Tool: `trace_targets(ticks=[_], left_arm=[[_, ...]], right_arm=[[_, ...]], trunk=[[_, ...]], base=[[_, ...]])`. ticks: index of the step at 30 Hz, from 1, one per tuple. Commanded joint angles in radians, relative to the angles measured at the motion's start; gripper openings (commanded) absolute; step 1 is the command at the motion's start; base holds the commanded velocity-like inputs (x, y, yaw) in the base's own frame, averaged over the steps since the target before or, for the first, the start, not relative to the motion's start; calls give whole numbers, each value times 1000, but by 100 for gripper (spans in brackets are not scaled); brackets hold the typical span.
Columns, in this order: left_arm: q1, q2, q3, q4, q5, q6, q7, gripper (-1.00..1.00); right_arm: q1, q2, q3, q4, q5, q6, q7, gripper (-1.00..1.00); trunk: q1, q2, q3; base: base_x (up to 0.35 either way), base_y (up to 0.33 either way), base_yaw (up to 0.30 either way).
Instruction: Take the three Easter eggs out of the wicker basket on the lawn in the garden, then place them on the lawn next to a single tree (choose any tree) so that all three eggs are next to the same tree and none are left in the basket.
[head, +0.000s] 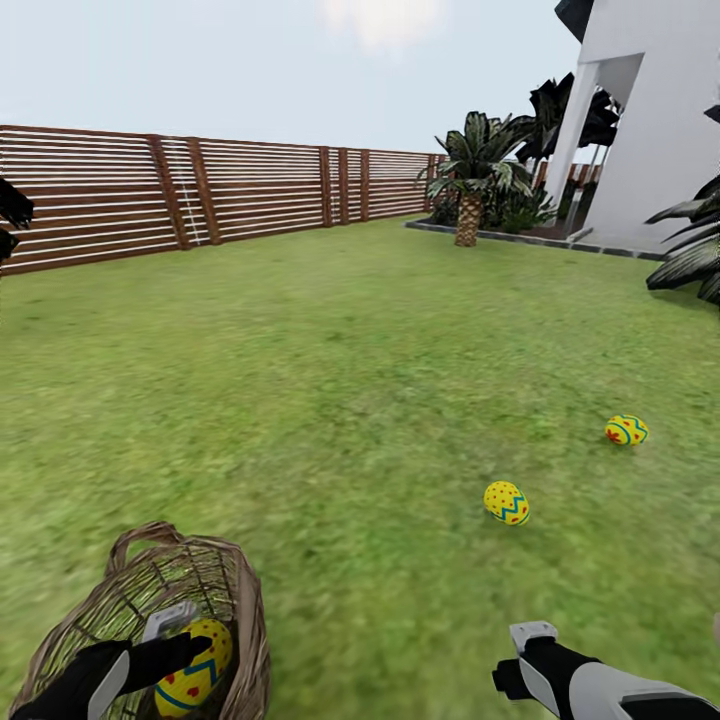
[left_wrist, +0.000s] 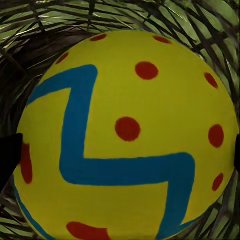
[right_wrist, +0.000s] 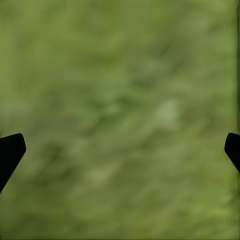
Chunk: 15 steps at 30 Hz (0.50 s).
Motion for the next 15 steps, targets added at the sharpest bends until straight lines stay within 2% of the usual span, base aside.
trace_targets(ticks=[1,5,9,15], left_arm=[[0,-1,6,-1,5,9,-3,-100],[0,-8,4,0,5,8,-3,-100],[0,-9,4,1,5,8,-3,-100],[0,-15,4,1,5,8,-3,-100]], right_arm=[[-1,0,7,2,3,3,0,100],[-1,0,7,1,2,3,0,100],[-1,1,7,2,3,3,0,100],[-1,2,7,2,3,3,0,100]], trunk=[[-1,0,3],[-2,1,19],[-4,2,34],[-7,3,57]], base=[[0,0,0],[-16,0,0],[-217,0,0],[-15,0,0]])
